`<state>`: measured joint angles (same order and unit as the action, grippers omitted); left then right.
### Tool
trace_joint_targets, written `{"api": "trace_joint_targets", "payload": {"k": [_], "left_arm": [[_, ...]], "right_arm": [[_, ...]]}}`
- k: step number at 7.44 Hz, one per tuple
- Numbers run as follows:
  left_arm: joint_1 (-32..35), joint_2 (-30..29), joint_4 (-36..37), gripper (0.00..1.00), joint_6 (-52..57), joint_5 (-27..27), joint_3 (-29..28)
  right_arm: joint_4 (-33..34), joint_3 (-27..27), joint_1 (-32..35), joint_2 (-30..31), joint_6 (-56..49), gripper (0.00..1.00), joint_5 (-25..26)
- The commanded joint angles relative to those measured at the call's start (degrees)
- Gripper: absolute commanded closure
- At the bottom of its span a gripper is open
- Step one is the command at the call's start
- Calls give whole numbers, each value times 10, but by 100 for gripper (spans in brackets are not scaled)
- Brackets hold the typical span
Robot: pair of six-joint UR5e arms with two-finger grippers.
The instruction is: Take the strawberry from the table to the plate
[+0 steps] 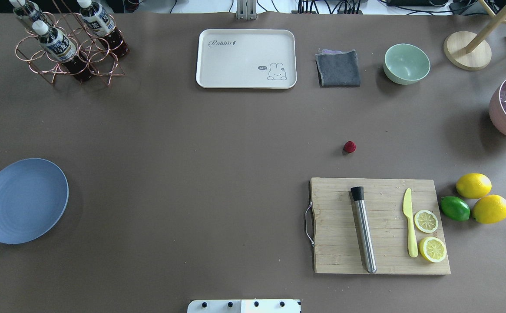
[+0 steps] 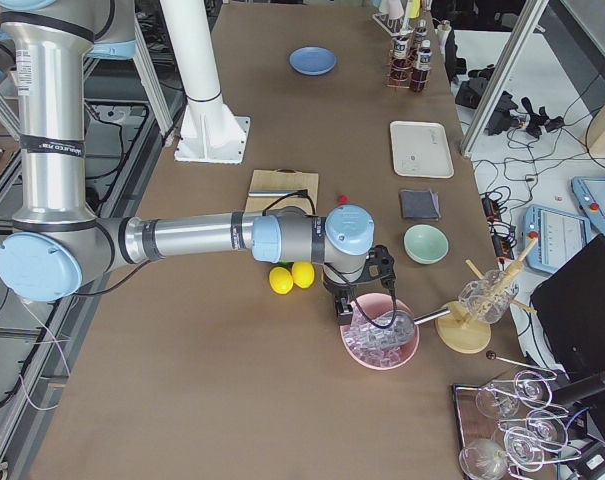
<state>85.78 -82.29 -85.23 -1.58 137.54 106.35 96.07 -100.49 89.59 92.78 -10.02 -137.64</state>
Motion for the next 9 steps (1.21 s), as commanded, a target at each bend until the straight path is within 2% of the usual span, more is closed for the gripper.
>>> {"api": "trace_joint_targets", "payload": {"k": [1, 9], "left_arm": [[25, 13, -10, 2, 20, -1, -7], [26, 8, -14, 2, 19, 4, -10]], "right_arm": [[0, 3, 1, 4, 0, 0, 1], [0, 8, 1, 12, -1, 0, -1]]}}
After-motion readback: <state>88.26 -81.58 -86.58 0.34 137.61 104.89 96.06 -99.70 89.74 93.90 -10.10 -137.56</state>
